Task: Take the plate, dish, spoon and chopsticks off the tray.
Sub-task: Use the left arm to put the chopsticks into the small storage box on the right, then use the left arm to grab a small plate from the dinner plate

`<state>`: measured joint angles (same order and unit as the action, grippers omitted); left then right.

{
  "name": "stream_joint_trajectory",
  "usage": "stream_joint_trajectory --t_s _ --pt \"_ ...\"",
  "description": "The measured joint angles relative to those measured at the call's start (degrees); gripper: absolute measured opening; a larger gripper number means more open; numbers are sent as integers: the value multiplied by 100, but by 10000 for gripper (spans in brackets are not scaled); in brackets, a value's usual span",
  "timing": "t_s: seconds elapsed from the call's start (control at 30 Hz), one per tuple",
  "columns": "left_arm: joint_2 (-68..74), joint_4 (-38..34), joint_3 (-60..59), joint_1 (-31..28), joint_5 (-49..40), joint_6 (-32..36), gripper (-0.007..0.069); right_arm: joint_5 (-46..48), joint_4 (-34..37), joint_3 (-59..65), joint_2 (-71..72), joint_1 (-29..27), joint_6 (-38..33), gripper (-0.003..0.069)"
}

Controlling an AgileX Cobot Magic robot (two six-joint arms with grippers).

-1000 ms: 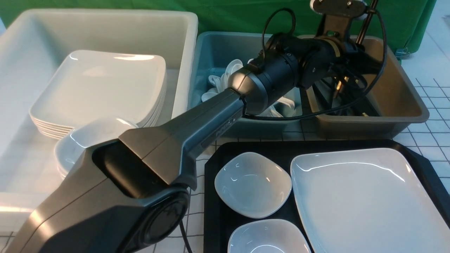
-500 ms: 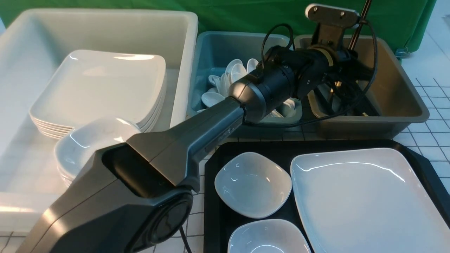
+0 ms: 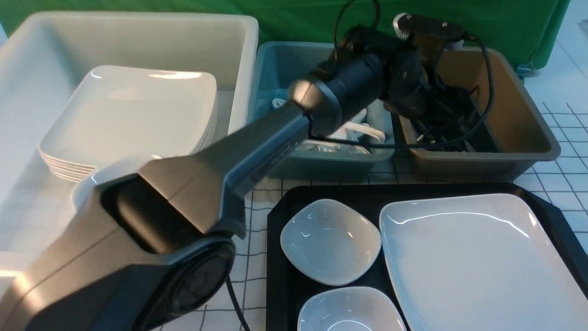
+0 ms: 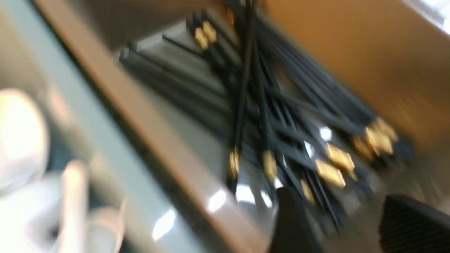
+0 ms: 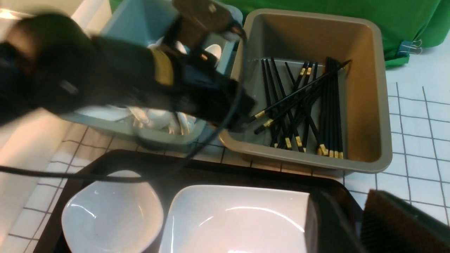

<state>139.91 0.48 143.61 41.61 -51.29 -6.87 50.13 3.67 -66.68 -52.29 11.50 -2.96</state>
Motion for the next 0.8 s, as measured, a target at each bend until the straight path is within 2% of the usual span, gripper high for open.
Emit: stream_joint_trajectory --t_s 0.1,0.13,0.17,0.2,0.33,0.43,0.6,0.8 --pt "-541 1 12 5 -1096 389 95 6 0 0 0 0 -65 187" --pt "-605 1 12 5 -1154 412 85 6 0 0 0 0 -84 187" --pt "-804 1 24 5 -1515 547 34 6 0 0 0 0 -180 186" --pt "-868 1 24 5 -1639 570 20 6 0 0 -8 0 -209 186" --pt "-1201 -183 -177 5 -1786 650 -1 6 19 0 -15 0 -287 171" --pt "-1629 -413 -881 48 -1799 687 -4 17 53 0 -20 0 -320 136" --pt "-2968 -446 -3266 262 -1800 687 -3 237 192 55 -25 0 -557 25" --pt "-3856 -648 -5984 450 -956 687 -3 619 1658 670 -66 0 -2006 0"
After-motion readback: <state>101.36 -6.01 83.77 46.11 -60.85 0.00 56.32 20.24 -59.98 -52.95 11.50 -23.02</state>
